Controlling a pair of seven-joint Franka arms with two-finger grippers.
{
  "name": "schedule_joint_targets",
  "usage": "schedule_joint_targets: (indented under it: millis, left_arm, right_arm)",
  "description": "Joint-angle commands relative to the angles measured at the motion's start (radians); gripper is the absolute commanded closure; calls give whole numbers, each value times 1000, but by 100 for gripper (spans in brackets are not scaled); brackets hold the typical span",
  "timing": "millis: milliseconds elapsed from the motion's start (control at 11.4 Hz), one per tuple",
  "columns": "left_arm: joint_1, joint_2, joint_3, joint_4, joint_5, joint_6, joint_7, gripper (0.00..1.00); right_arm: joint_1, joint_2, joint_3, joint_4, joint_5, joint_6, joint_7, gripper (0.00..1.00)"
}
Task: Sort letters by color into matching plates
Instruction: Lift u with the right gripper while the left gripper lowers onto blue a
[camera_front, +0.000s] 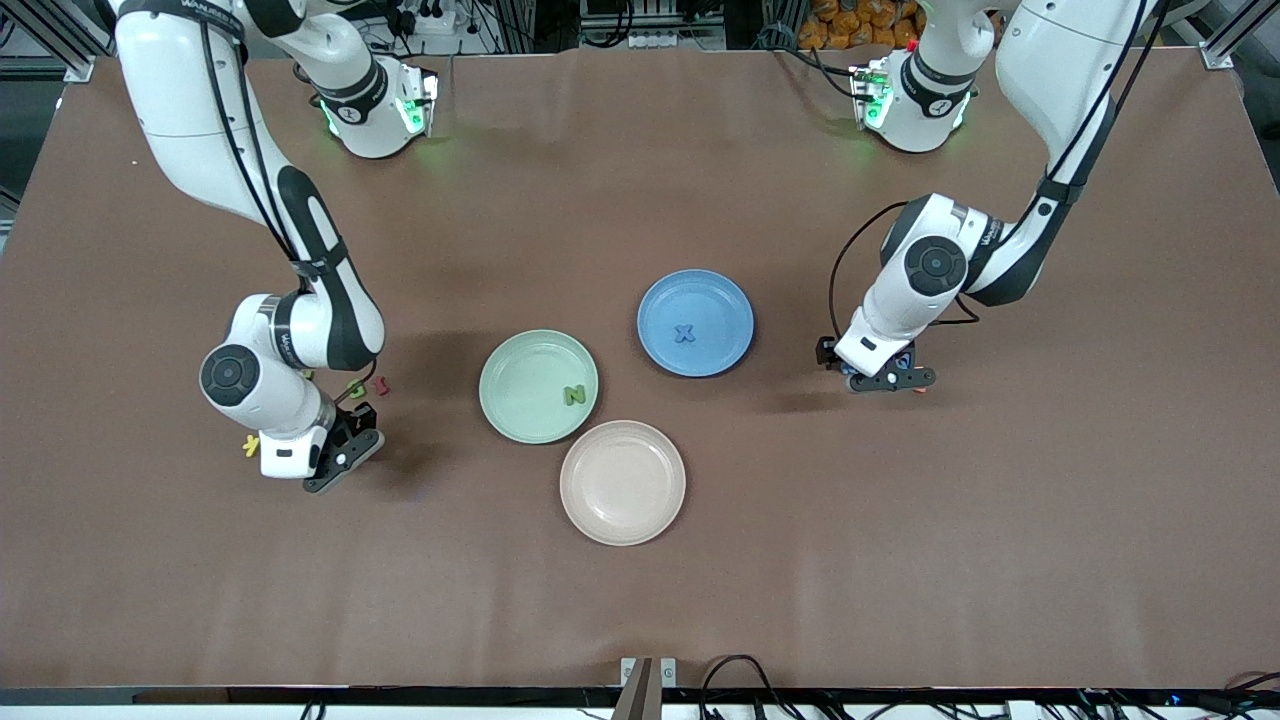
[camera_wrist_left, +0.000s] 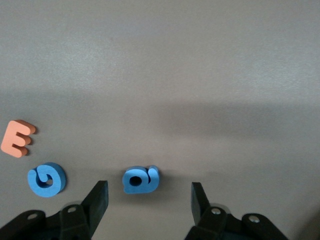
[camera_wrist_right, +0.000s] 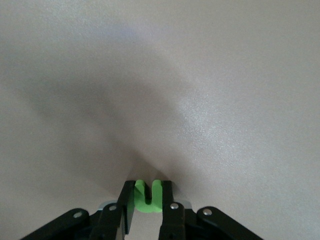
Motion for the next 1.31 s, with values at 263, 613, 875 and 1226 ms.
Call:
schedule_joint_targets:
  millis: [263,613,875,1226]
  left_arm:
    - [33,-11,0,-44,23,48,-73,28]
    - [29,6,0,-43,23,60,-76,33]
    - [29,22,2,-40,23,69,-76,33]
    - [26,31,2,-31,23,71,-76,34]
  right_arm:
    - [-18,-87,2,-10,5,-116,187,77]
    - [22,-102,8,-10,6,-157,457,78]
    - [96,-115,13,-9,37,-177,722,78]
    - [168,-118,51,7,46,-177,1090,78]
